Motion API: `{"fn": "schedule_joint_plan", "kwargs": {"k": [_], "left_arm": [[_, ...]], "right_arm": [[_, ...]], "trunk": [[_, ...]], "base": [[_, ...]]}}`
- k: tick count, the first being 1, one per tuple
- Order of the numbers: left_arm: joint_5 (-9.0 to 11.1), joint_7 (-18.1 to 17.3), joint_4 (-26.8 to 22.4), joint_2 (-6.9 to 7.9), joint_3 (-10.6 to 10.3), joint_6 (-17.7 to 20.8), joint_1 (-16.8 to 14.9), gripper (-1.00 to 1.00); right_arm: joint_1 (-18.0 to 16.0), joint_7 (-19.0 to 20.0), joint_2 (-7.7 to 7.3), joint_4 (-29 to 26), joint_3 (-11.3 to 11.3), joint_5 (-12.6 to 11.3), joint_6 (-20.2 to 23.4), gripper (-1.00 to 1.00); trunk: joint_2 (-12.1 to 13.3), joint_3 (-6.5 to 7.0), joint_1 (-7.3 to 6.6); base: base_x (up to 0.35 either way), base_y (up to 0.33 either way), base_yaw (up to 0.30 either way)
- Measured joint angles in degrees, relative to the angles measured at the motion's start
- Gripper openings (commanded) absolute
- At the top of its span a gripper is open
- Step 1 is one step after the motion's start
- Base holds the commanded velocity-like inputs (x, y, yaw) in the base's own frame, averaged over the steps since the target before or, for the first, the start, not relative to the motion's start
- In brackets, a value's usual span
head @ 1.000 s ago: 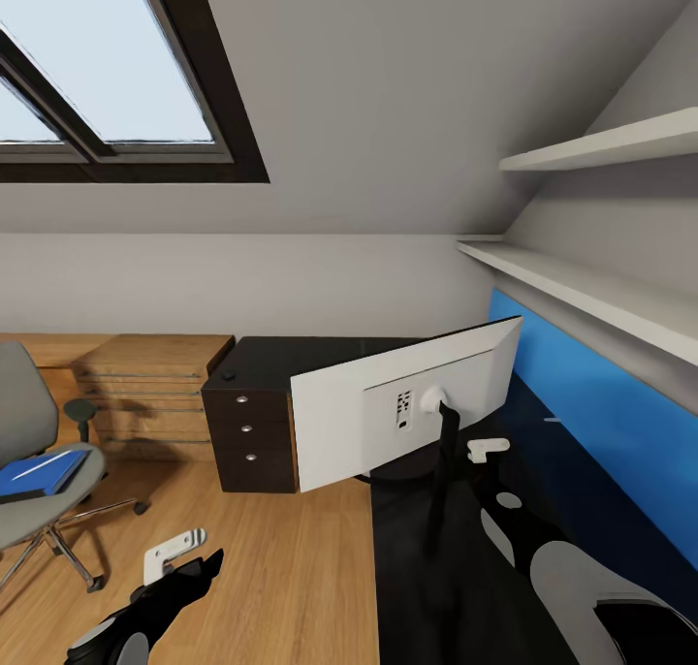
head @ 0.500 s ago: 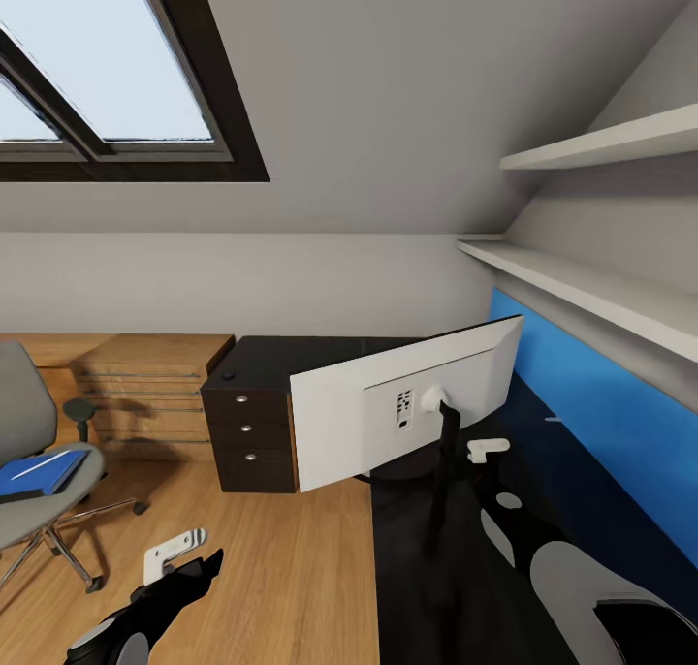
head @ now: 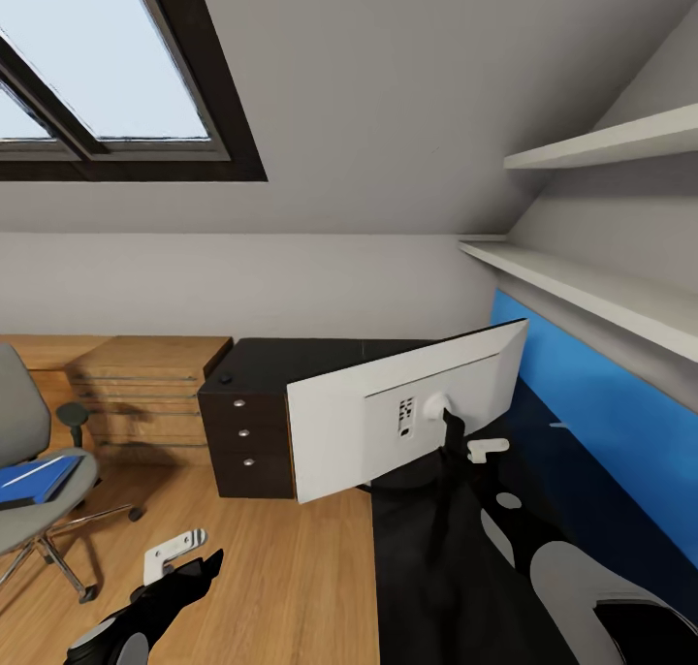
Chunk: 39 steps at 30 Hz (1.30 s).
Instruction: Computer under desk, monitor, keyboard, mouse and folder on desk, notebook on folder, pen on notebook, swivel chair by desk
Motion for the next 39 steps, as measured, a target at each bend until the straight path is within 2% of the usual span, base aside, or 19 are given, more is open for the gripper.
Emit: {"fn": "schedule_joint_plan", "kwargs": {"k": [10,39], "left_arm": [[0.0,-0.01,0.08,0.0,0.0,0.0,0.0,1.0],[0.0,-0.02,0.09,0.0,0.04,0.02,0.01,1.0]], "right_arm": [[0.0,0.06,0.0,0.0,0.0,0.0,0.0,1.0],[0.0,0.06,0.0,-0.06,0.0,0.0,0.03,1.0]], "trunk": [[0.0,0.0,0.0],[0.0,0.0,0.0]], "base": [[0.128,0.0,0.0],[0.005,0.0,0.0]]}}
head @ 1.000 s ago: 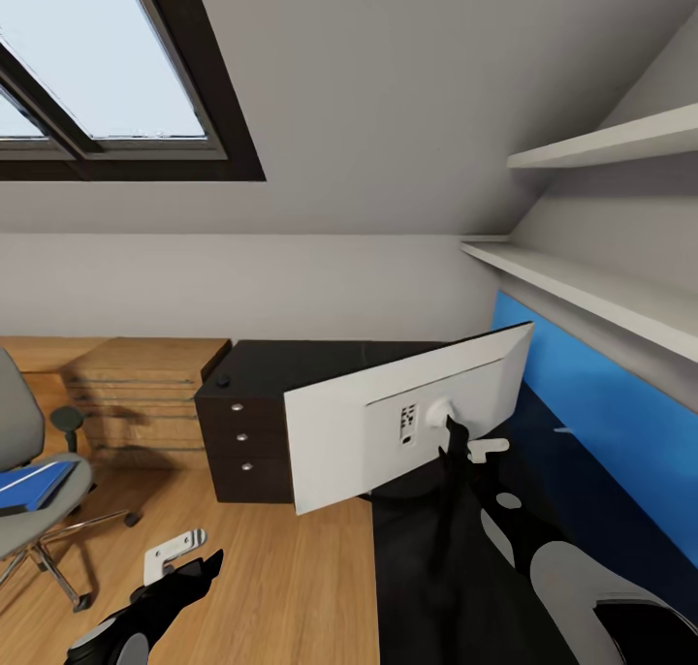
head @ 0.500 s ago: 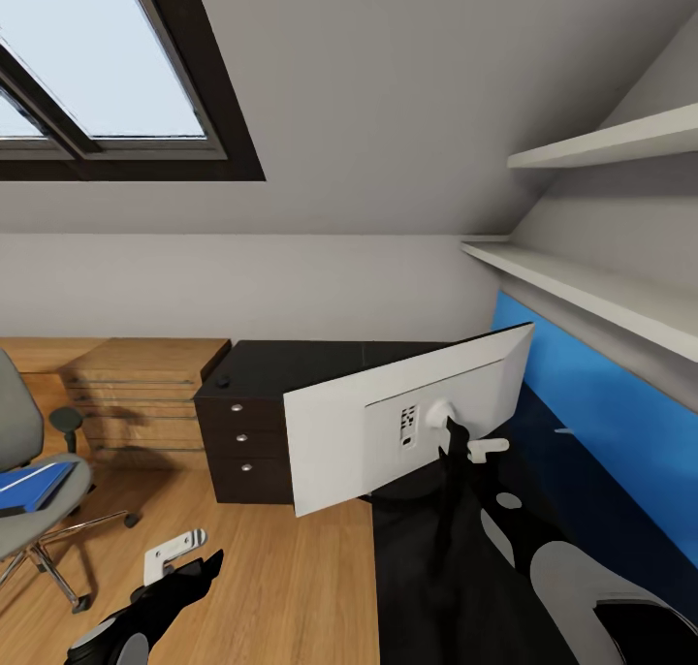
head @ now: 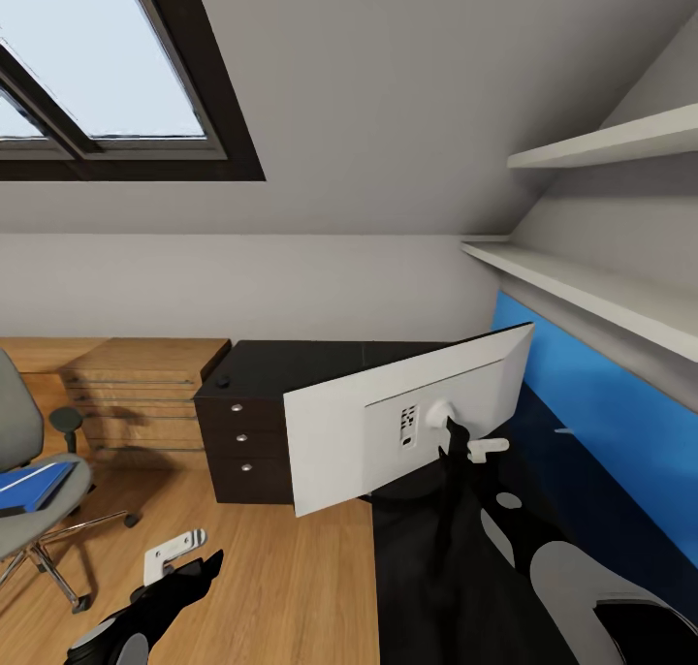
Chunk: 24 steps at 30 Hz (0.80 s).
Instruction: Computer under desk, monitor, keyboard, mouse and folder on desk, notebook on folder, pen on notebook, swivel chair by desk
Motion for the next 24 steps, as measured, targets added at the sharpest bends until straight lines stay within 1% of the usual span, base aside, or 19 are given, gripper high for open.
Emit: {"fn": "schedule_joint_plan", "kwargs": {"k": [18,19,24], "left_arm": [[0.0,0.0,0.0,0.0,0.04,0.0,0.0,1.0],[0.0,0.0,0.0,0.0,0.04,0.01,-0.01,1.0],[0.0,0.0,0.0,0.0,0.05,0.01,0.01,1.0]], "right_arm": [[-0.01,-0.06,0.01,0.06,0.0,0.0,-0.04,1.0],[-0.01,-0.06,0.0,0.06,0.0,0.0,-0.04,-1.0],[-0.01,-0.19,-0.05,0.05,-0.11,0.05,0.04,-1.0]], "trunk": [[0.0,0.0,0.0],[0.0,0.0,0.0],[0.0,0.0,0.0]], "base": [[0.0,0.0,0.0],[0.0,0.0,0.0],[0.0,0.0,0.0]]}}
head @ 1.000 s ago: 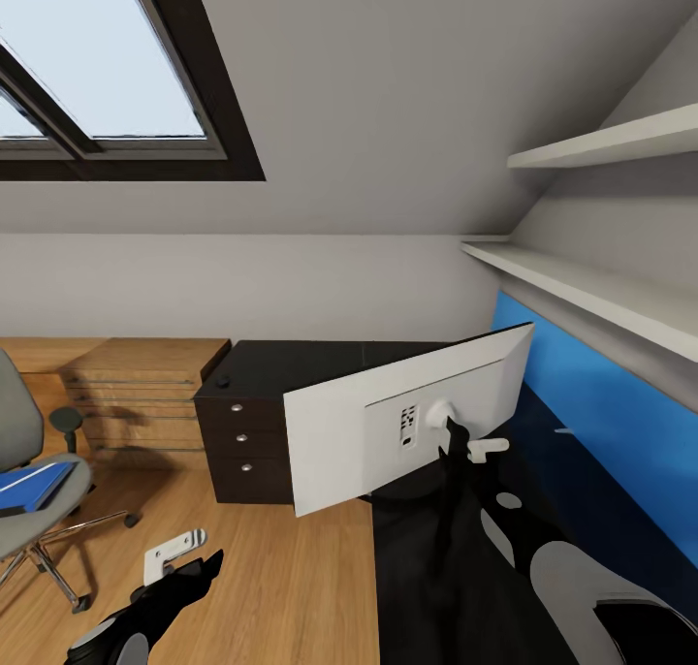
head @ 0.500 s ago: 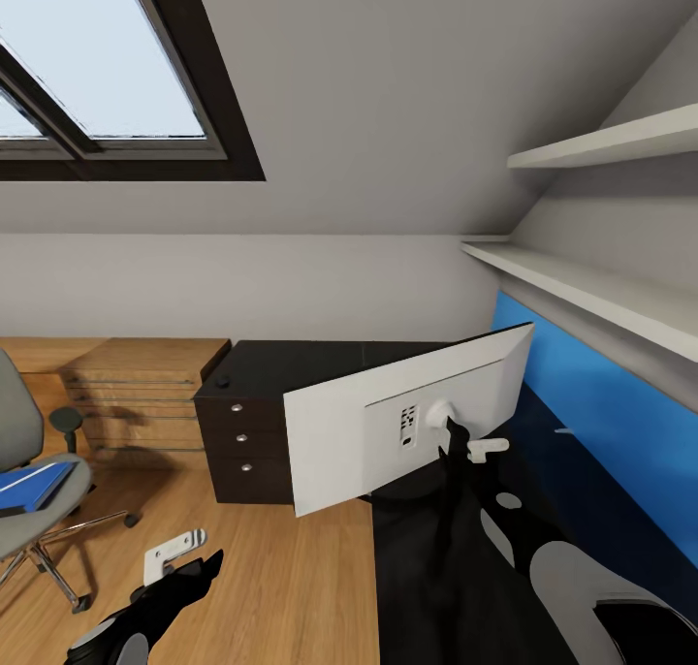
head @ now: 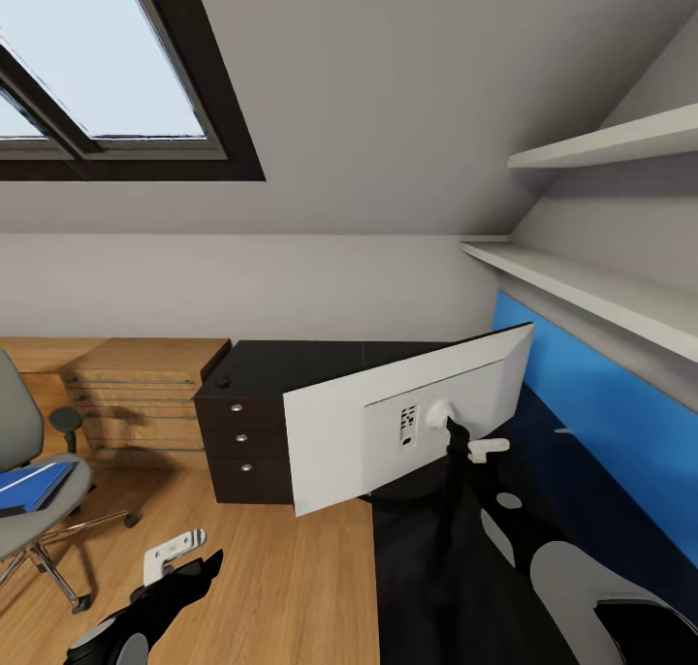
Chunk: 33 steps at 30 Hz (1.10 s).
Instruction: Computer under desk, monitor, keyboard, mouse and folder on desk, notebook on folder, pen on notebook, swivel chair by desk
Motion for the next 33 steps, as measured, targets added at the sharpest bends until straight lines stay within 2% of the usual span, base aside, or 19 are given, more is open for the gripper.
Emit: {"fn": "schedule_joint_plan", "kwargs": {"k": [33], "left_arm": [[0.0,0.0,0.01,0.01,0.0,-0.06,-0.02,1.0]], "right_arm": [[-0.01,0.18,-0.12,-0.13,-0.16,-0.09,0.1,-1.0]], "trunk": [[0.0,0.01,0.01]], "base": [[-0.005,0.0,0.0]]}}
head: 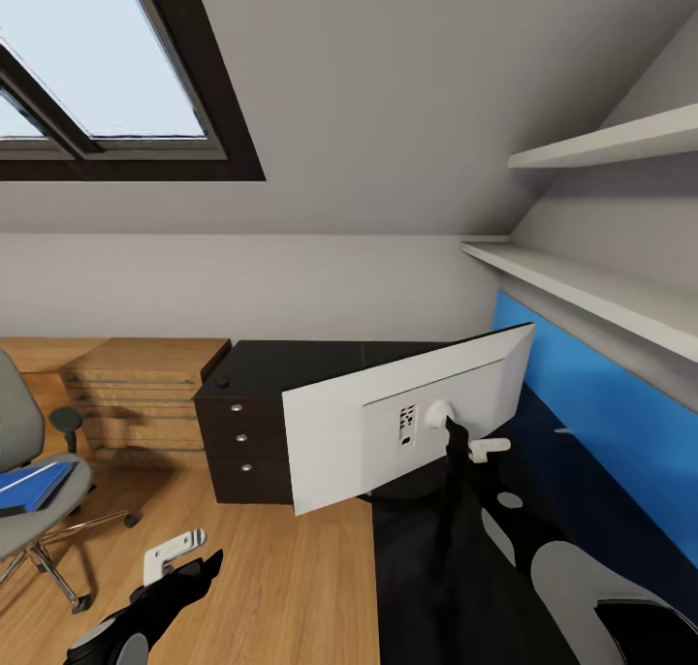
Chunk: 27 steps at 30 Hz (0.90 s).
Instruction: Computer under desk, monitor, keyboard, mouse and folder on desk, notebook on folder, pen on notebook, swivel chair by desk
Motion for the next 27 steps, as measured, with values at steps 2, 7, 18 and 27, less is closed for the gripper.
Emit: {"fn": "schedule_joint_plan", "kwargs": {"k": [2,7,18,27], "left_arm": [[0.0,0.0,0.01,0.01,0.0,0.02,0.03,1.0],[0.0,0.0,0.04,0.0,0.0,0.01,0.02,1.0],[0.0,0.0,0.08,0.0,0.0,0.04,-0.01,1.0],[0.0,0.0,0.08,0.03,0.05,0.05,0.03,1.0]], "right_arm": [[0.0,0.01,0.0,-0.01,-0.01,0.02,0.0,-1.0],[0.0,0.01,0.02,0.01,0.0,0.02,0.0,-1.0],[0.0,0.09,0.03,0.0,0.01,0.03,0.0,-1.0],[-0.01,0.1,0.08,0.02,0.0,0.11,0.0,-1.0]], "trunk": [[0.0,0.0,0.02],[0.0,0.0,0.03],[0.0,0.0,0.03],[0.0,0.0,0.03]], "base": [[-0.242,0.0,0.0],[-0.32,0.0,0.0],[-0.334,0.0,0.0],[-0.335,0.0,0.0]]}}
